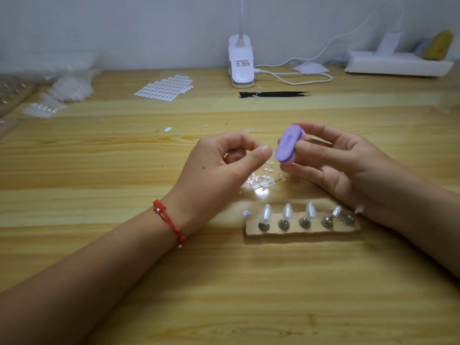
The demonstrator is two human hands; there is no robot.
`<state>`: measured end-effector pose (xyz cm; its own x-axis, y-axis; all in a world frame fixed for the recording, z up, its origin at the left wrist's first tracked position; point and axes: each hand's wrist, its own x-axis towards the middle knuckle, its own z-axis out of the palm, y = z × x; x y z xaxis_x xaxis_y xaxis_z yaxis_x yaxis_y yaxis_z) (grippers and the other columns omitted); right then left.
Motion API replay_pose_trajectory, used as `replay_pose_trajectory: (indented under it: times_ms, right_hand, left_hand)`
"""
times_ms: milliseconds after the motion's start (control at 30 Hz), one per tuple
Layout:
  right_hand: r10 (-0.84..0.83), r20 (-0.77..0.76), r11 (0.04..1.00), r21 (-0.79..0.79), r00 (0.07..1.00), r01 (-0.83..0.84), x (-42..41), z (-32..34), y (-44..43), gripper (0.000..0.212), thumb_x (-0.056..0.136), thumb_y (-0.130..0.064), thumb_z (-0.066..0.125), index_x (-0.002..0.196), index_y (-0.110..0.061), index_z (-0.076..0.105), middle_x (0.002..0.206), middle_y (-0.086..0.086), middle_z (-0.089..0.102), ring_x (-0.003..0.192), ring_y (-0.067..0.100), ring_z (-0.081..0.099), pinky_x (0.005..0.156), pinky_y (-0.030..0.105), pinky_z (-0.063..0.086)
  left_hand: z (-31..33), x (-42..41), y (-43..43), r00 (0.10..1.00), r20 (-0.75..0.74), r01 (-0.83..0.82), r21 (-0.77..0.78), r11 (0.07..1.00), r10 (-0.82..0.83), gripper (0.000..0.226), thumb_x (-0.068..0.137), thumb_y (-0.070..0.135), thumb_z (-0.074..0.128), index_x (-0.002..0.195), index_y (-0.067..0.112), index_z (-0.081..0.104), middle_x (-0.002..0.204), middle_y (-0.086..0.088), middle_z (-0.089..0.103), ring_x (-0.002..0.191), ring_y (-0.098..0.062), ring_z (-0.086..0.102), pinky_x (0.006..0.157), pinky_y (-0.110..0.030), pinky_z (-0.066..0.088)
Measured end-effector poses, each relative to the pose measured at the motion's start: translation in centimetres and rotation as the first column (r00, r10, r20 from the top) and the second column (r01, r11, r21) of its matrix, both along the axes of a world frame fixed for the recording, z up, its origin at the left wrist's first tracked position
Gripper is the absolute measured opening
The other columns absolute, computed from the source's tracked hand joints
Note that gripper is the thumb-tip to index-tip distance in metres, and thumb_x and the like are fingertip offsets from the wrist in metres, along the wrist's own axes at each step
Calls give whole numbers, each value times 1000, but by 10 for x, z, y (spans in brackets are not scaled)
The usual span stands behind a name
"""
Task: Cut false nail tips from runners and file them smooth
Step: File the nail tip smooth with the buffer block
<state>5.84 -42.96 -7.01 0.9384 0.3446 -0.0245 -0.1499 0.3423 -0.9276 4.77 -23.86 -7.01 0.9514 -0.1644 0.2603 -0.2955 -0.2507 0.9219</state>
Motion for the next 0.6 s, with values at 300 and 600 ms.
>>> replay_pose_trajectory:
  times_ms: [300,600]
  right_hand:
    - [30,21,1000,-10,999,-30,1,0,-1,22,71,-8,69,87,-20,79,87,6,74,79,17,72,74,25,58]
    - [46,41,998,-47,998,-44,-1,0,1,23,68,-11,71,87,-21,79,85,5,74,78,18,73,71,25,58]
  left_hand:
    - [-1,0,1,999,27,-18,11,1000,18,13,86,17,67,73,16,65,61,-8,31,50,-7,25,48,-14,26]
    - [-1,0,1,997,44,-65,-19,998,65,14,86,19,67,72,18,64,60,-8,29,49,-7,24,47,-15,25]
